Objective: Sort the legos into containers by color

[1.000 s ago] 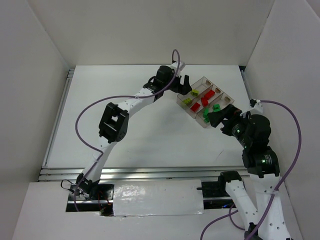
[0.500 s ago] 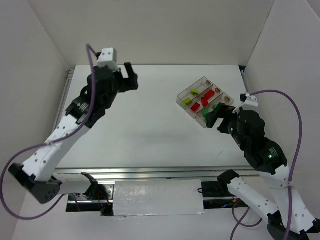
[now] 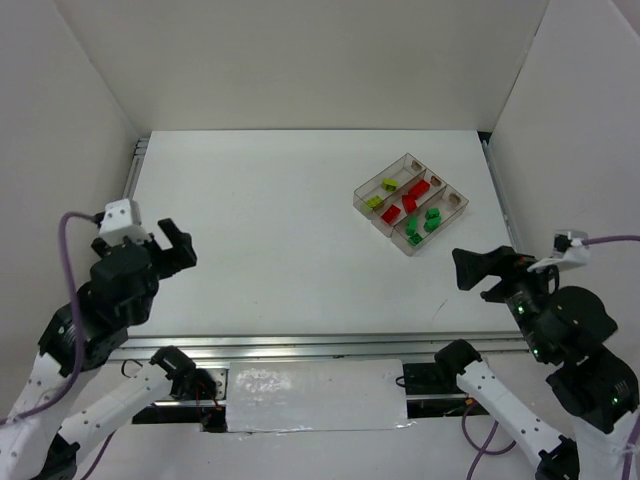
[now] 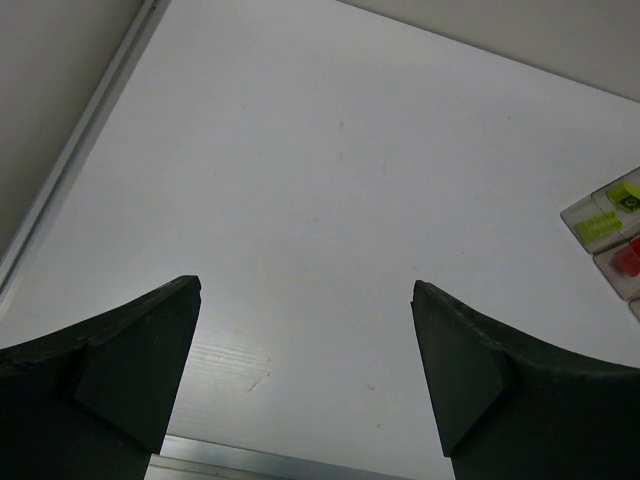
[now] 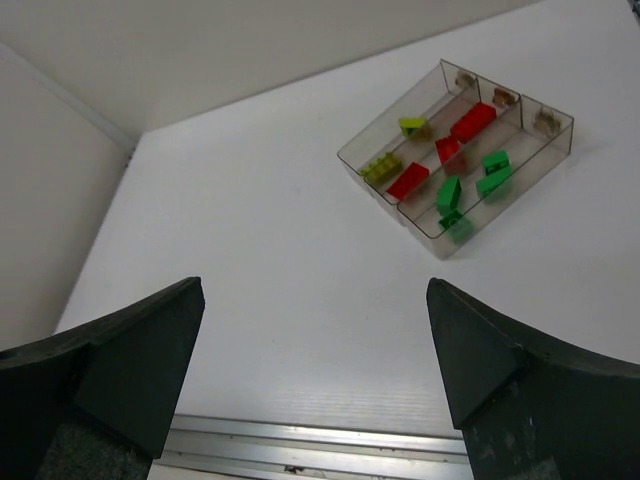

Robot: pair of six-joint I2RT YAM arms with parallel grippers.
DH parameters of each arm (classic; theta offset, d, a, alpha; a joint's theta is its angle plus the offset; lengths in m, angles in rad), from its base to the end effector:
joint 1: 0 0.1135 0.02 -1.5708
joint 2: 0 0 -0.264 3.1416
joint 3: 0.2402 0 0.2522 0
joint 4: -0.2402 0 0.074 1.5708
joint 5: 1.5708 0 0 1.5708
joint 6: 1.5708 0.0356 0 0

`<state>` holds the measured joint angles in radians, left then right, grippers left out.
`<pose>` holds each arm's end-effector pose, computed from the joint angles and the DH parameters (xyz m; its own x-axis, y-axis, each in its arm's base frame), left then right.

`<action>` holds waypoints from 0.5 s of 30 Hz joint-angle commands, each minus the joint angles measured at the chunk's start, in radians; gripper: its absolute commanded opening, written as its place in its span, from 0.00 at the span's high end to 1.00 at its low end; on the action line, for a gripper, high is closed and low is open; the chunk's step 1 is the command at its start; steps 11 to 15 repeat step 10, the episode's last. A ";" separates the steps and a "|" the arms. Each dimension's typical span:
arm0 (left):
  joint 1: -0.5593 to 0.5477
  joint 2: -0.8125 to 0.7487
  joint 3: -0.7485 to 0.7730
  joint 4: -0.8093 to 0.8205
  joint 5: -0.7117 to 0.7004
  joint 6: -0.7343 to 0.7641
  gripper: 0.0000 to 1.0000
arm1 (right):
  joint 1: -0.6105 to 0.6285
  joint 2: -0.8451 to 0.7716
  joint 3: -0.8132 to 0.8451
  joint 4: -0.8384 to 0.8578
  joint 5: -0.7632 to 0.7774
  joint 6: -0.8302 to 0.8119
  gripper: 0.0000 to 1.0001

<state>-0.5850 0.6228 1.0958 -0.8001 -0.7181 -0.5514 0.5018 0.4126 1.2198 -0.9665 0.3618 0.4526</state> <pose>0.0894 -0.0311 0.4001 -0.1739 -0.3580 -0.9174 -0.2286 0.9208 -0.3160 0.0150 -0.0062 0.4208 -0.1878 0.3635 -0.9125 -0.0682 0.9219 0.3813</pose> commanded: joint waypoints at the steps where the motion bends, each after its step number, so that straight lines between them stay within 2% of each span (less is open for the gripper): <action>1: -0.001 -0.086 -0.057 -0.068 -0.063 -0.018 0.01 | 0.007 -0.035 0.024 -0.067 0.000 -0.006 0.00; 5: 0.001 -0.144 -0.083 -0.085 -0.109 -0.051 0.01 | 0.007 -0.070 0.017 -0.100 0.037 0.014 0.00; 15: 0.001 -0.143 -0.082 -0.083 -0.127 -0.050 0.00 | 0.007 -0.089 0.020 -0.095 0.026 0.032 0.00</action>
